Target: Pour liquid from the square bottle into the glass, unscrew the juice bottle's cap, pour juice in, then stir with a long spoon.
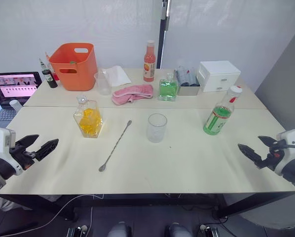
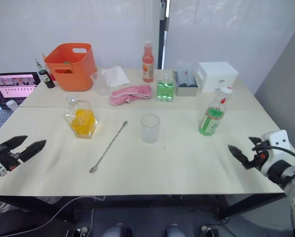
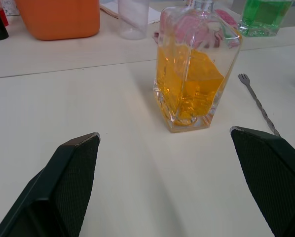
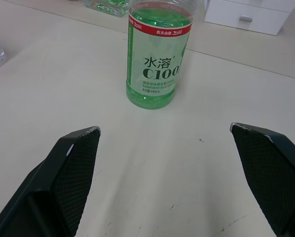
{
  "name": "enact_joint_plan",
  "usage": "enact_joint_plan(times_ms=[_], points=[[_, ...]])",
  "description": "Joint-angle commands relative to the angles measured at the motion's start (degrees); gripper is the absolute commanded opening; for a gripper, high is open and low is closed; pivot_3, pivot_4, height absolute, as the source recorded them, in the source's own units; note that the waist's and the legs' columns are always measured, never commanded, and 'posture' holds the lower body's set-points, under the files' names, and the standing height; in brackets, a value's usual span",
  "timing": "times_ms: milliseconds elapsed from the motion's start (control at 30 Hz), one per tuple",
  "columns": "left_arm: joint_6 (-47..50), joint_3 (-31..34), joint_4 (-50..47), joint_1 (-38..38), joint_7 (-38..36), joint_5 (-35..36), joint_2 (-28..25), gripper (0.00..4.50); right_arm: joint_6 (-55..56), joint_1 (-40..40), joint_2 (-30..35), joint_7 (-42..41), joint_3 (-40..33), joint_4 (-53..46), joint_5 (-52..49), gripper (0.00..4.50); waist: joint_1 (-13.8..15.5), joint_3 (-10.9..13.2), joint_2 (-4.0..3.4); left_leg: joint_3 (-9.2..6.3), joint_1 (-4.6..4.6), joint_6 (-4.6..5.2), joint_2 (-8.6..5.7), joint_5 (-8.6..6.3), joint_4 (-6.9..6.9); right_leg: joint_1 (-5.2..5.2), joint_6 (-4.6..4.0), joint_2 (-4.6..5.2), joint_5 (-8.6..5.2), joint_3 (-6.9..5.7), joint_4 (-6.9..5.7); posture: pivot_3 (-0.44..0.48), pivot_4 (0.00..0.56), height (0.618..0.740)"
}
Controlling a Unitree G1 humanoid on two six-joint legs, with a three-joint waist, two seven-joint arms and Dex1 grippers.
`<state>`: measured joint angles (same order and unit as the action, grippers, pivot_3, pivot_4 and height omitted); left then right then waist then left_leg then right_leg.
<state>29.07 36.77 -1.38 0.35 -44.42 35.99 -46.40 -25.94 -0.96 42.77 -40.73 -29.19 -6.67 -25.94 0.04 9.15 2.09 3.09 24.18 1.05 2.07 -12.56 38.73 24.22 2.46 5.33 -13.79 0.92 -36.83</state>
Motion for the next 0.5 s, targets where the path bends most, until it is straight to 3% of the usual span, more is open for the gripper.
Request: enact_joint_plan(times_ms=[33, 300, 500], points=[[1.1, 1.1, -1.4, -0.2, 0.3, 0.7, -0.9, 4.48, 1.4, -0.5, -0.2, -0.1, -1.3, -0.5, -1.0, 4.50, 0.0, 0.0, 0.00, 0.00, 0.00, 0.00, 0.00, 0.00, 0.00, 0.00, 0.00, 0.00, 0.00, 0.00, 0.00, 0.000, 0.150, 0.715], [3.5, 2.7, -8.3, 4.7, 7.3, 3.3, 7.8, 4.48, -1.6, -5.7, -0.3, -6.7, 1.1, -4.4, -10.0, 4.50, -0.3, 0.0, -0.01, -0.06, -0.01, 0.00, 0.11, 0.00, -0.01, -0.01, 0.00, -0.02, 0.00, 0.02, -0.04, 0.000, 0.150, 0.715], [4.8, 0.0, -12.7, 2.5, 15.4, 4.1, 14.1, 4.48, -5.8, -14.7, 3.8, -19.1, 9.8, -5.2, -15.8, 4.50, -0.1, 0.0, -0.01, -0.10, -0.02, 0.00, 0.08, 0.00, 0.06, -0.04, 0.00, 0.02, 0.02, 0.03, -0.06, 0.000, 0.150, 0.715]])
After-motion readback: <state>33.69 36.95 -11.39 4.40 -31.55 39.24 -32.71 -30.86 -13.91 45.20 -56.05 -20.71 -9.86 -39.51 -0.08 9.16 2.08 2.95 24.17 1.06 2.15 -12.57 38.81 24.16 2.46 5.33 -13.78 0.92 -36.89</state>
